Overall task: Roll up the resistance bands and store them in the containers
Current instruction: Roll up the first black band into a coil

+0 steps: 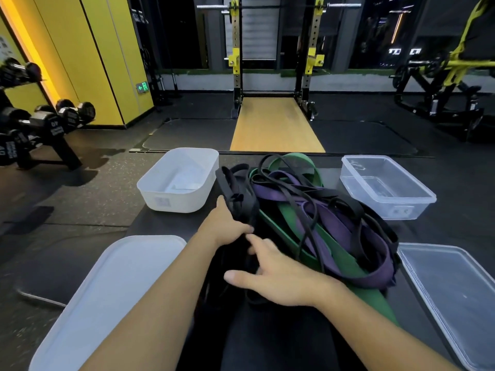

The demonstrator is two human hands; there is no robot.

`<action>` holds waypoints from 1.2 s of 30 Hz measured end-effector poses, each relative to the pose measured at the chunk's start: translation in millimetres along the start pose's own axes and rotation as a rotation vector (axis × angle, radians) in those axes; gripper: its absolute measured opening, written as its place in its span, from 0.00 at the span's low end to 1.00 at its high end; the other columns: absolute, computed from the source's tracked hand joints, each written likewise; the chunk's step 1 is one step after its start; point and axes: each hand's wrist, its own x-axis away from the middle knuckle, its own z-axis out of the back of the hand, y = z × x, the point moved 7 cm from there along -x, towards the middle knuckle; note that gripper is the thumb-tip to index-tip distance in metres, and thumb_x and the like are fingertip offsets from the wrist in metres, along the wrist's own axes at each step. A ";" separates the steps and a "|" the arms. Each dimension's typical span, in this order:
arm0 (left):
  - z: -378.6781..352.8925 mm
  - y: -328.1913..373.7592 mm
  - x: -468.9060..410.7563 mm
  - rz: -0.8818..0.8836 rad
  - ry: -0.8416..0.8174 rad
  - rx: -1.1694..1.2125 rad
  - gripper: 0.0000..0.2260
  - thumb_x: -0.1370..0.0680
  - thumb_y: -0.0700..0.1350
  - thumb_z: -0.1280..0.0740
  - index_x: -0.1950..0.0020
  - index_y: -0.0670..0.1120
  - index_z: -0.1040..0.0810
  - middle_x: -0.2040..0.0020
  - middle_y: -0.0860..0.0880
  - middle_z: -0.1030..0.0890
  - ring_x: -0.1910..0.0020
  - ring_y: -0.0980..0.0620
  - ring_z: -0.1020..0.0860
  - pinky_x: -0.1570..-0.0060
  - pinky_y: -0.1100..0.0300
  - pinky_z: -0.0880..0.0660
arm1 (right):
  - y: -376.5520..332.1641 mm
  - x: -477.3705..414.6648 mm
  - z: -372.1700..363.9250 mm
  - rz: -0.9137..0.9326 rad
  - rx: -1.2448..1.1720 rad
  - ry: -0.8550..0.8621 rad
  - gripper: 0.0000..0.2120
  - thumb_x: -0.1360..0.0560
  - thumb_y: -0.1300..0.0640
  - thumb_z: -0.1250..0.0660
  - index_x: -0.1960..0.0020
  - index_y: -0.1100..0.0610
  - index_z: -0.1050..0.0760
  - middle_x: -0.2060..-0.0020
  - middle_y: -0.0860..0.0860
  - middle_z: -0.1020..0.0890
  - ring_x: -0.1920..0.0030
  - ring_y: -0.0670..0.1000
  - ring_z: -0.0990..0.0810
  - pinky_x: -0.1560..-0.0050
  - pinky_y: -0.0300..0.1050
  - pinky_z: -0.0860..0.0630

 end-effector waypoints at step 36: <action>-43.2 -36.4 156.7 -0.444 0.195 0.082 0.28 0.25 0.72 0.36 0.27 0.64 0.26 0.31 0.68 0.34 0.31 0.69 0.38 0.32 0.66 0.35 | 70.0 51.1 27.4 -0.298 0.444 0.598 0.12 0.17 0.51 0.40 0.36 0.50 0.26 0.46 0.55 0.15 0.42 0.61 0.19 0.46 0.52 0.26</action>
